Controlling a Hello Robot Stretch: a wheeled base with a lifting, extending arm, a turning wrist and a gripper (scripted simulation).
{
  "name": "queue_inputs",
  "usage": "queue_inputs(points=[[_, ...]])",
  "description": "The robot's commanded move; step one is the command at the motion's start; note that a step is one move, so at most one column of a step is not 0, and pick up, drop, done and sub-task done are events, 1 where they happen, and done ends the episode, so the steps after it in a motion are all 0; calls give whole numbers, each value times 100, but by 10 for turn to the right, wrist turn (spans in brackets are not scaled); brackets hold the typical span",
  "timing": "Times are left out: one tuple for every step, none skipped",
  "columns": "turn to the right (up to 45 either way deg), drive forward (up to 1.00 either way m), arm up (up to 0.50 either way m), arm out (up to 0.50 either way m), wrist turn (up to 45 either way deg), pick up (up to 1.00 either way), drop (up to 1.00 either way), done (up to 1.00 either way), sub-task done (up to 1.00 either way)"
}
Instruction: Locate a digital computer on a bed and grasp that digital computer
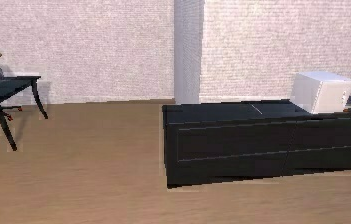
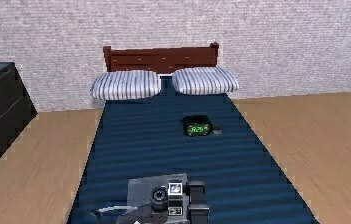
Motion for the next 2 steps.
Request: queue_inputs(points=[[0, 0, 0, 0, 450, 0, 0, 0, 0], [0, 0, 0, 0, 180, 0, 0, 0, 0]])
